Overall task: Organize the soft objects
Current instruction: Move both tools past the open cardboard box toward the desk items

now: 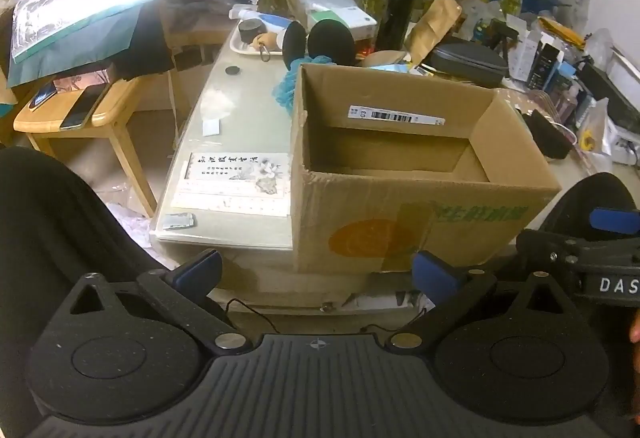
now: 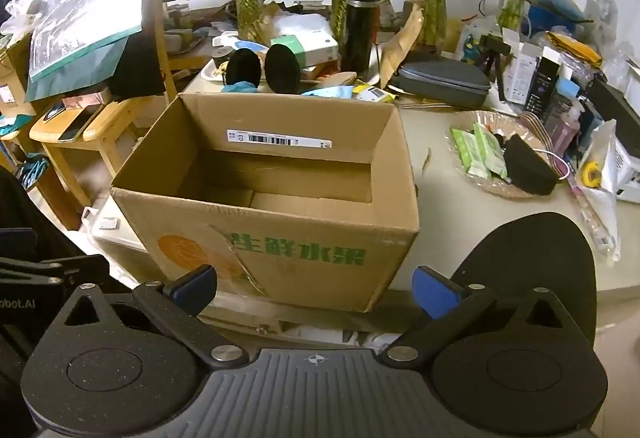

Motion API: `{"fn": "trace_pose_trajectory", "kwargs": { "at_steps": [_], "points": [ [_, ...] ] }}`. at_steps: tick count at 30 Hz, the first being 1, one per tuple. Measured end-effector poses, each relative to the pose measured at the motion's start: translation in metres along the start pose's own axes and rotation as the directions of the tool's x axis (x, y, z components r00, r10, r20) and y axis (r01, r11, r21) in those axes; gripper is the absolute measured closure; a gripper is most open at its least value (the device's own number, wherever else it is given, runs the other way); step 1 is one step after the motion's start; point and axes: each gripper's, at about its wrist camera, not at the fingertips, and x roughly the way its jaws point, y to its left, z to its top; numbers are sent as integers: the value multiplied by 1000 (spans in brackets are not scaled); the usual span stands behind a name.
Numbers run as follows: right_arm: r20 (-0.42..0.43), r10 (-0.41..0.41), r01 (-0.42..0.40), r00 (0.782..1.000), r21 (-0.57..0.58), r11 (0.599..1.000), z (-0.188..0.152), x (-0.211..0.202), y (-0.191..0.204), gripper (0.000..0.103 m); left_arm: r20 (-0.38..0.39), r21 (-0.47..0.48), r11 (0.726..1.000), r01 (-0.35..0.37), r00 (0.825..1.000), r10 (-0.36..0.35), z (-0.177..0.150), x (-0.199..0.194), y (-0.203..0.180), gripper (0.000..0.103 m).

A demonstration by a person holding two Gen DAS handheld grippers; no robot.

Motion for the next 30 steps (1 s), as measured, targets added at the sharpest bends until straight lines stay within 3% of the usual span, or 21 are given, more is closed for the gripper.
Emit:
{"fn": "trace_pose_trajectory", "kwargs": {
  "at_steps": [17,30],
  "points": [
    [-25,22,-23,999,-4,1000,8,15,0,0,16,-38,997,68,998,-68,9,12,4,0],
    [-27,15,-16,1000,-9,1000,21,17,-9,0,-34,36,998,61,998,-60,26,28,-2,0]
  ]
}}
